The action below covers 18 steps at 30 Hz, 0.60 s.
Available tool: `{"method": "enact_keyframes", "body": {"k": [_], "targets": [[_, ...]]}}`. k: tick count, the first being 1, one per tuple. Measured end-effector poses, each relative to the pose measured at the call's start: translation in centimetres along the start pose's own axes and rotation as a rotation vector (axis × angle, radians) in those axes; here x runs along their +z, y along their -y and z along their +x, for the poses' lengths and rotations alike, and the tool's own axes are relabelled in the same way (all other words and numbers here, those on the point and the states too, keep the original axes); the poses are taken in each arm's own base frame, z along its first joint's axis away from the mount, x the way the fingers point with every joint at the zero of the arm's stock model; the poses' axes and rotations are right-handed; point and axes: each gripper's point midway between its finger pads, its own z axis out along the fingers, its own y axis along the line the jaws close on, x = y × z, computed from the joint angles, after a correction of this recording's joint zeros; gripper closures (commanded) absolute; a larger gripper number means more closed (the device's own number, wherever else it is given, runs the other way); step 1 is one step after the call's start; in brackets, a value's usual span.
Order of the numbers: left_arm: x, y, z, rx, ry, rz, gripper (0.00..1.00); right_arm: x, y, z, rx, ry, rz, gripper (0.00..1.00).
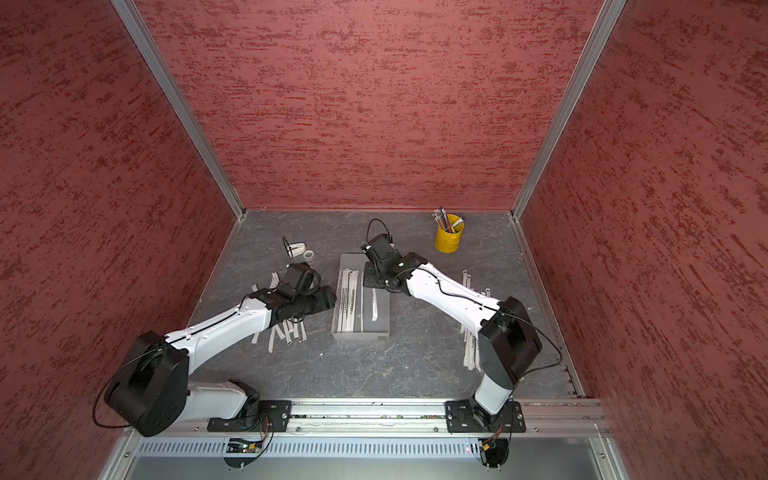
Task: Put the straws into the storage box
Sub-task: Place the straw in the storage box.
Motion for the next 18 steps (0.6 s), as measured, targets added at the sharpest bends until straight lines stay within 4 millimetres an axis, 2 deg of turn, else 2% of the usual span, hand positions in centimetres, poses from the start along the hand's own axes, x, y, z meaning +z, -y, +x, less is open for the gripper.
{"method": "enact_keyframes", "body": {"k": [3,6,8,12,18], "targets": [[0.2,0.5,0.1,-0.016,-0.008,0.028,0.18,3.6,-1.2,2.0,0.004,-0.058,0.025,0.97],[0.4,0.5,0.5,-0.029,-0.016,0.040,0.18,6.8,-1.1,4.6,-0.002,-0.120,0.072,0.96],[0.5,0.5,0.8,-0.036,-0.025,0.045,0.19,8.2,-0.7,5.9,0.000,-0.150,0.100,0.95],[0.9,0.2,1.5,-0.048,-0.042,0.046,0.19,9.3,-0.5,7.3,-0.004,-0.179,0.124,0.93],[0.9,0.2,1.5,-0.048,-0.045,0.047,0.19,10.1,-1.2,6.9,-0.001,-0.170,0.123,0.92]]}}
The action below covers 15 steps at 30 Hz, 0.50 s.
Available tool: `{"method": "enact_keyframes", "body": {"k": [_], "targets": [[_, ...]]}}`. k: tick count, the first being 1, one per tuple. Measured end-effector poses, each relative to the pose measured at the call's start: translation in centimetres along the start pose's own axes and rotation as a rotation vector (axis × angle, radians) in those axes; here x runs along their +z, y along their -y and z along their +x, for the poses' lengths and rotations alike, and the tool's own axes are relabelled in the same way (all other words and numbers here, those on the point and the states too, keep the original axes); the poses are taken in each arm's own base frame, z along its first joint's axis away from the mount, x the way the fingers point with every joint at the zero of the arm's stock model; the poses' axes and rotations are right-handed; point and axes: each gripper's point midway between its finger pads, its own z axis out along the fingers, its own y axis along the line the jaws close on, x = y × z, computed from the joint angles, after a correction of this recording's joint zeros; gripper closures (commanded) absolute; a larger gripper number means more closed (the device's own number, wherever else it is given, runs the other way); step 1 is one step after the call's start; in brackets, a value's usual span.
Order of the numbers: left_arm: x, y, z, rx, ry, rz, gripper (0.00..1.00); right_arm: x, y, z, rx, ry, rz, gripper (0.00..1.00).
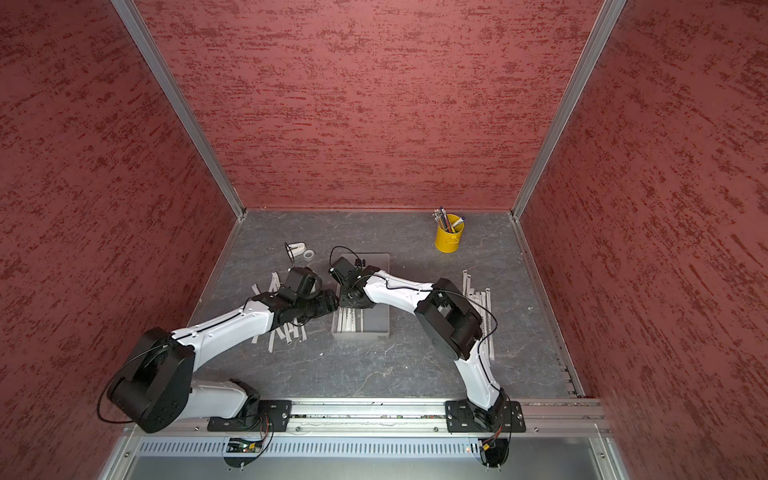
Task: Put the straws into the storage box
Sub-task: Place the straw in the storage box.
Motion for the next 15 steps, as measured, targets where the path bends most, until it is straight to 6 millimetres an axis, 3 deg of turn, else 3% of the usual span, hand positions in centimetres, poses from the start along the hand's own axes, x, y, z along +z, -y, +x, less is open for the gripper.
{"method": "enact_keyframes", "body": {"k": [15], "targets": [[-0.08,0.00,-0.05,0.000,0.002,0.000,0.19,0.18,0.72,-0.38,0.018,0.026,0.037,0.88]]}}
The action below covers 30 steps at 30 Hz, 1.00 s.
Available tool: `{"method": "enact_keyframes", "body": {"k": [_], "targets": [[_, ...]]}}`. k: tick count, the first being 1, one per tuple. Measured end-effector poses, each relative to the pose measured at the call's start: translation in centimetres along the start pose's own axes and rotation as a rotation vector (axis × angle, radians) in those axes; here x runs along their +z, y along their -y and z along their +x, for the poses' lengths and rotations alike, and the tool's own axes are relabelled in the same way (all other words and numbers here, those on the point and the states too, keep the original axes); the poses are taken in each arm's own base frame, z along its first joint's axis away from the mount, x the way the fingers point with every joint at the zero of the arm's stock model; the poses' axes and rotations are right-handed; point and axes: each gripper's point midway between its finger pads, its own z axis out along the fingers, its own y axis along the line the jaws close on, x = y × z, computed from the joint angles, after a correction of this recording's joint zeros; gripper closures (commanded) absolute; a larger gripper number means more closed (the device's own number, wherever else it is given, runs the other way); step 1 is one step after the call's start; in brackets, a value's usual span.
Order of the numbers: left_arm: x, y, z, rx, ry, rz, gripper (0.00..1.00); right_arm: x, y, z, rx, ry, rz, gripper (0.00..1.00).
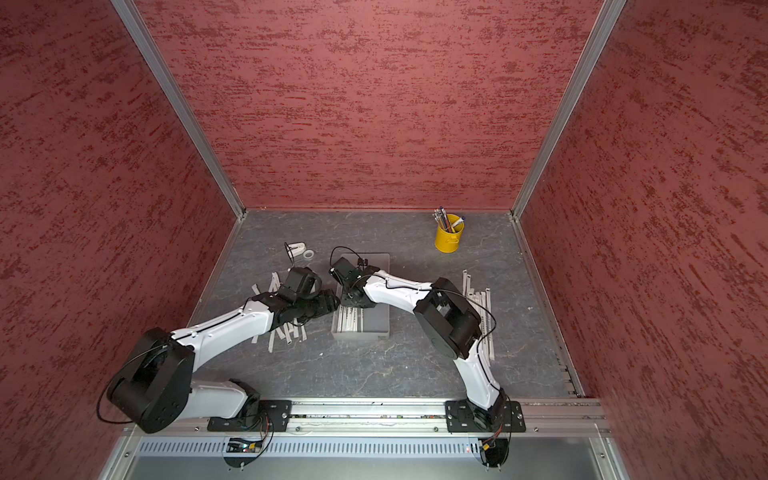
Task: Put the straws into the storage box
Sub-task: Place the straw in the storage box, then pick up the straw from the center of the board.
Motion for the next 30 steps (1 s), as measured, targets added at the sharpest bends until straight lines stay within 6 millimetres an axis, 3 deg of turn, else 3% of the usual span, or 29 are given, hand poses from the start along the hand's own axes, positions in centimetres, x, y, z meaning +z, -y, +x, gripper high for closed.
{"method": "enact_keyframes", "body": {"k": [10,15,18,22,26,30], "targets": [[-0.3,0.0,-0.2,0.000,0.012,0.000,0.19,0.0,0.2,-0.2,0.007,0.005,0.005,0.81],[-1.6,-1.2,-0.6,-0.007,0.027,-0.047,0.19,-0.5,0.4,-0.2,0.010,0.007,0.001,0.79],[-3.9,-2.7,-1.7,-0.022,0.064,-0.114,0.19,-2.6,1.3,-0.2,0.019,0.017,-0.015,0.79],[-6.0,-5.0,-3.0,-0.052,0.102,-0.179,0.25,-7.1,2.8,-1.5,0.059,0.076,-0.070,0.79],[-5.0,-6.9,-2.5,-0.075,0.039,-0.225,0.34,-9.2,4.3,-1.9,0.084,0.109,-0.091,0.79],[-2.8,-8.0,-1.1,-0.058,-0.066,-0.273,0.42,-8.0,5.8,-0.5,0.082,0.078,-0.052,0.79]]}}
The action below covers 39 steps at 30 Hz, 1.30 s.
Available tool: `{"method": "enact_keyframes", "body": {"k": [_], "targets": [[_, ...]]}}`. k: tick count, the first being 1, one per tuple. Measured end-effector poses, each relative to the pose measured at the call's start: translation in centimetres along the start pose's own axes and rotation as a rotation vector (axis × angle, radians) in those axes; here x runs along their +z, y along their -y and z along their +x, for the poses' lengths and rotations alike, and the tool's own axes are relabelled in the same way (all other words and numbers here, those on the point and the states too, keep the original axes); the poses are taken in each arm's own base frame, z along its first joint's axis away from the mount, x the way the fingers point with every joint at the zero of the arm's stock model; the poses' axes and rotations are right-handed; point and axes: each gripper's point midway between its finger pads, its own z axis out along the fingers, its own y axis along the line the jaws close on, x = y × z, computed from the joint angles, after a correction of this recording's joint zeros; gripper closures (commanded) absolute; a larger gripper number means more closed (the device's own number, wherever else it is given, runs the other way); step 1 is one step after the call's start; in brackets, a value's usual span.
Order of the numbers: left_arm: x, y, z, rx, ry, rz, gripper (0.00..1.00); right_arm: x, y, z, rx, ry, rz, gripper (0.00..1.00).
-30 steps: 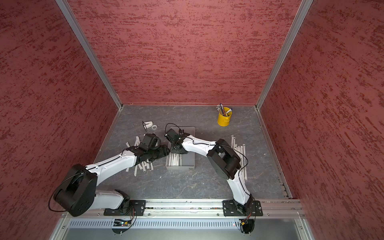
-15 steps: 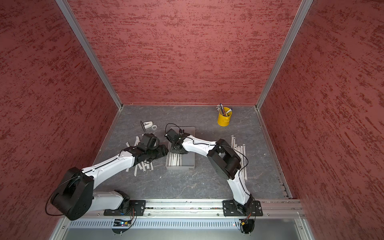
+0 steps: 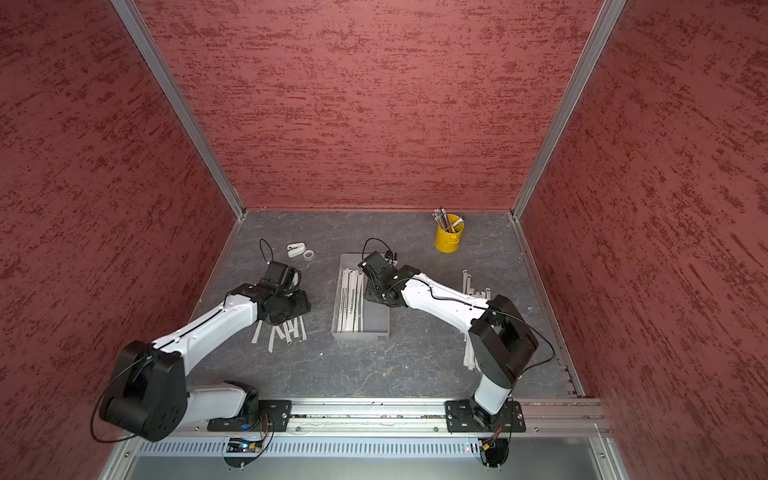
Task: Put the straws into the storage box
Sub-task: Pick up the straw from the center of the board.
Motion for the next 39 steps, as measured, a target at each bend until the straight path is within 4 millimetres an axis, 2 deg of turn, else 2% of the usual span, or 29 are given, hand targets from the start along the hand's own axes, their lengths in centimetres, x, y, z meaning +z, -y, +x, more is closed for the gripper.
{"method": "enact_keyframes", "body": {"k": [2,4,10,19,26,35,39], "targets": [[0.8,-0.4,0.3,0.014,-0.028,-0.027,0.48,0.5,0.9,0.7,-0.002,-0.017,0.022,0.79],[1.1,-0.6,0.2,0.029,-0.037,-0.040,0.50,0.7,1.3,1.1,-0.001,-0.027,0.032,0.79],[1.2,-0.8,-0.7,0.055,-0.021,-0.062,0.61,0.8,1.1,1.1,0.000,-0.025,0.022,0.80],[1.8,-0.5,-0.6,0.070,-0.040,-0.061,0.61,0.9,0.9,1.1,0.001,-0.025,0.012,0.80],[3.5,-0.7,0.0,0.076,-0.079,-0.086,0.63,1.0,0.9,1.0,0.004,-0.024,0.012,0.80],[4.2,-0.4,-0.1,0.111,-0.070,-0.108,0.84,1.0,0.9,0.8,0.006,-0.021,0.008,0.81],[4.3,0.7,0.2,0.173,-0.065,-0.095,0.94,1.0,1.0,0.7,0.009,-0.019,0.009,0.82]]}}
